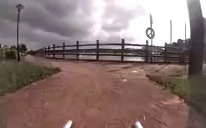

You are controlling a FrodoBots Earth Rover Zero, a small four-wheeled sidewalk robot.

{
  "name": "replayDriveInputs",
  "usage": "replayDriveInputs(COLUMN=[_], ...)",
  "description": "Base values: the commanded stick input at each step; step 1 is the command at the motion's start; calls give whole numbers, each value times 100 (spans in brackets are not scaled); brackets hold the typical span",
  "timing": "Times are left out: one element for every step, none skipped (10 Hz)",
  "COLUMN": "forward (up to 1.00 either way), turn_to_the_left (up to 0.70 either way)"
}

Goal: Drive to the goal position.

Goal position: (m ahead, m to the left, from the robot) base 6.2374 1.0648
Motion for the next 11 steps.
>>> replayDriveInputs(forward=[50, 50, 50, 50, 50, 50, 50, 50, 50, 50, 50], turn_to_the_left=[0, 0, 0, 0, 0, 21, 50, 50, 50, 26, 5])
